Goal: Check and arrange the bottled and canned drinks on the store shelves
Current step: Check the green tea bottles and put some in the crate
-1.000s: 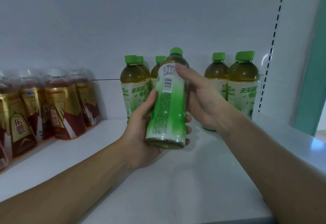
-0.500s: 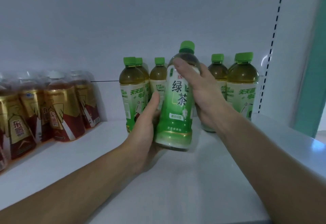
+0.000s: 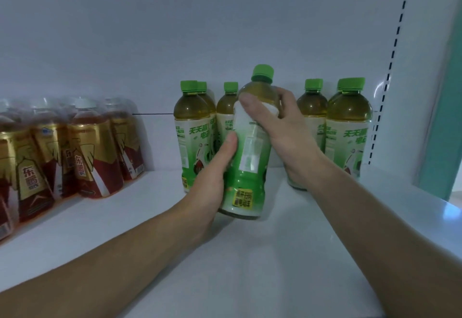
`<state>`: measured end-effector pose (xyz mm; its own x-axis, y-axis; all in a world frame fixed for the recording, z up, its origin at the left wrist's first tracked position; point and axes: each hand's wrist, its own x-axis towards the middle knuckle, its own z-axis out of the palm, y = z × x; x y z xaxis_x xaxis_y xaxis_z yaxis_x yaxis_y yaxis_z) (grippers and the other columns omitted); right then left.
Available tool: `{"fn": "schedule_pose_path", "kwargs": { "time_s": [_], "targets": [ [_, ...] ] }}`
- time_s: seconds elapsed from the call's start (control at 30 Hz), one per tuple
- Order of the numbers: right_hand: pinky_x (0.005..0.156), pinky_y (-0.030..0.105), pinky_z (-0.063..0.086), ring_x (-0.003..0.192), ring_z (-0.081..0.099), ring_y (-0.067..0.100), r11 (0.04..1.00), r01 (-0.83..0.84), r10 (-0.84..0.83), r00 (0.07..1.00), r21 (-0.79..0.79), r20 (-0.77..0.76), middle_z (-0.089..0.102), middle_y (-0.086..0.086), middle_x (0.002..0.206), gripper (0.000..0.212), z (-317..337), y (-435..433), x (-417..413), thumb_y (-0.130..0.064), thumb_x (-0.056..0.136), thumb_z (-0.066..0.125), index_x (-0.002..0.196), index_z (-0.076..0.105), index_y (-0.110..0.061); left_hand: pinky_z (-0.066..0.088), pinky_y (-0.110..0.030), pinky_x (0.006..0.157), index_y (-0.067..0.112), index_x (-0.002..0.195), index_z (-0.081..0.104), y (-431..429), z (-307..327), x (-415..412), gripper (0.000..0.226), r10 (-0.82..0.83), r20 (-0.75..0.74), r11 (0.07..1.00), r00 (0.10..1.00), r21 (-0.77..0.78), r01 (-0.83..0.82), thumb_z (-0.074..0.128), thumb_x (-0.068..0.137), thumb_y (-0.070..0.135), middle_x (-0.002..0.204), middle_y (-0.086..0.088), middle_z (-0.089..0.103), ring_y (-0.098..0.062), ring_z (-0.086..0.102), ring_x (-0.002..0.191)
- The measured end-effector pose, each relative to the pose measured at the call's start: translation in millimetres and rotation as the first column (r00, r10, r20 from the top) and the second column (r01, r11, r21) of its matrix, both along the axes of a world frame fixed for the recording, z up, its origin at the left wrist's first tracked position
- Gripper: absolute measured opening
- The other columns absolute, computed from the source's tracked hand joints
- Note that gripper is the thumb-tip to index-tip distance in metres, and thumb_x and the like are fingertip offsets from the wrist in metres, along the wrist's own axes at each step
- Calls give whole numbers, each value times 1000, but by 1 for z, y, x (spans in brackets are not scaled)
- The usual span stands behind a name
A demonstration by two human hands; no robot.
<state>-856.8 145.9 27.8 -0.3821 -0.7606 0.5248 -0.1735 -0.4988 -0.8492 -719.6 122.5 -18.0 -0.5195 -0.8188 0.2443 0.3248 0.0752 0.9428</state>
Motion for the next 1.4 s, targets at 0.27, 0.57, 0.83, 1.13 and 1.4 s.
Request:
{"fn": "schedule_pose_path", "kwargs": {
  "time_s": [0.27,0.57,0.83,1.13,1.4],
  "targets": [
    [97,46,50,107,68,34,936,-269,216,948,226,234,74,10,113,63,-1,-5,-12,-51,82,76,129,64,-10,62,-43,73,7,125,68,-2,8,10,72,-415,-174,828,893,334,451,47,89,65,113,-26,70,-39,73,90],
    [123,39,21,107,43,23,857,-491,301,723,157,622,61,8,109,87,0,-8,-21,-53,60,90,129,65,-7,57,-42,93,2,152,35,-10,12,17,76,-627,-423,586,654,297,754,43,98,55,164,-21,16,-28,11,152],
    [82,41,56,88,67,24,873,-485,480,837,-50,263,70,10,97,48,11,11,-8,-11,73,67,121,63,-6,55,-20,83,24,124,63,-7,7,12,56,-74,332,971,941,-190,143,85,73,37,106,8,76,-9,71,99],
    [72,31,55,90,70,19,903,-428,429,900,-26,85,72,7,101,70,4,5,-2,2,60,67,127,57,-13,50,-17,90,48,116,49,-16,3,15,55,267,269,811,925,-581,-66,83,78,29,115,23,64,7,59,107],
    [90,32,54,105,70,13,945,-180,212,973,273,-92,73,-6,115,59,1,4,3,-15,84,78,135,52,-30,33,-30,112,27,145,39,-57,18,40,64,646,-57,637,761,-509,-579,72,90,25,140,12,43,-9,40,131]
  ]
}}
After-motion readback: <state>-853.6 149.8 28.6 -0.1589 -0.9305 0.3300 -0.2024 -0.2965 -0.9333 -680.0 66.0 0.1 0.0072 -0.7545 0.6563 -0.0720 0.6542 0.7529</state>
